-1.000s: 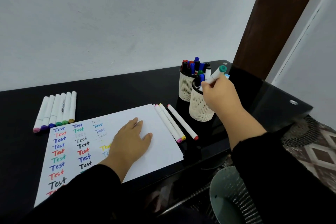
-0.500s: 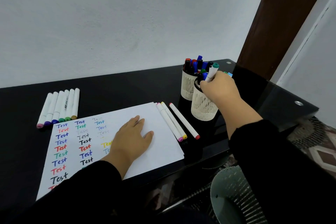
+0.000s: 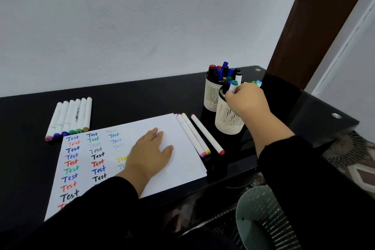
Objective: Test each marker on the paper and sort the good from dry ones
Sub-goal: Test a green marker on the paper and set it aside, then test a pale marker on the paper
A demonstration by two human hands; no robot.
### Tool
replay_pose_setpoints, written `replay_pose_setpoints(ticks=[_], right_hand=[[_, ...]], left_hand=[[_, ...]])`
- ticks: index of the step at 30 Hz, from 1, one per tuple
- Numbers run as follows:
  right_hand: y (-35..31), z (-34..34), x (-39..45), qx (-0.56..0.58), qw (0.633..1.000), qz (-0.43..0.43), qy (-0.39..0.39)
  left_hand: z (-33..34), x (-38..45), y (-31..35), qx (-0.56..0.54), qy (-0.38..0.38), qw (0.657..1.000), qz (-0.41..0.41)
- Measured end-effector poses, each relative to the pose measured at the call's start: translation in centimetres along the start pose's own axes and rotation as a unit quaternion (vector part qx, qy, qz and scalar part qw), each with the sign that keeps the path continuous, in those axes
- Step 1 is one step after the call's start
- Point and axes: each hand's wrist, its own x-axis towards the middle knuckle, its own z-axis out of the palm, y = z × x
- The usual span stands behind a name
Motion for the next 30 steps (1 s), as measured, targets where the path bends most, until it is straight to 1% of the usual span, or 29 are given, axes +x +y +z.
replay_pose_setpoints(ticks=[4, 9, 11, 14, 17, 19, 21, 23, 28, 30], right_hand=[[0.4, 0.1, -0.3, 0.016, 1.0, 0.004, 0.017], [0.7, -0.1, -0.4, 0.021, 0.999, 0.035, 0.002], [0.7, -0.1, -0.5, 0.017, 0.999, 0.047, 0.004], [1.0, 0.0, -1.2, 0.012, 0.998, 0.049, 0.026], [1.5, -0.3, -1.9, 0.005, 0.998, 0.043, 0.048], [1.5, -0.7, -2.5, -0.007, 0.998, 0.037, 0.053], [1.2, -1.2, -3.4, -0.011, 0.999, 0.025, 0.043], [0.5, -1.6, -4.5, -0.009, 1.0, 0.002, 0.024], [-2.7, -1.6, -7.5, 0.031, 0.996, -0.08, -0.029], [-4.0, -0.9, -8.5, 0.021, 0.992, -0.117, -0.045]], left_hand=[[-0.1, 0.0, 0.0, -0.001, -0.001, 1.0, -0.004], [0.0, 0.0, 0.2, 0.006, -0.005, 1.0, -0.009], [-0.1, -0.1, 0.2, 0.021, 0.001, 1.0, -0.01], [-0.2, -0.3, 0.5, 0.06, 0.007, 0.998, -0.01], [-0.5, -0.4, 0.8, 0.083, -0.016, 0.996, -0.008], [-1.0, -0.3, 0.9, 0.069, -0.043, 0.997, -0.008], [-1.6, -0.4, 0.6, 0.042, -0.06, 0.997, -0.01], [-2.2, -0.8, -0.1, 0.031, -0.062, 0.998, -0.014], [-3.3, -2.3, -3.2, 0.061, -0.054, 0.996, -0.035], [-3.8, -3.1, -4.6, 0.069, -0.06, 0.994, -0.056]])
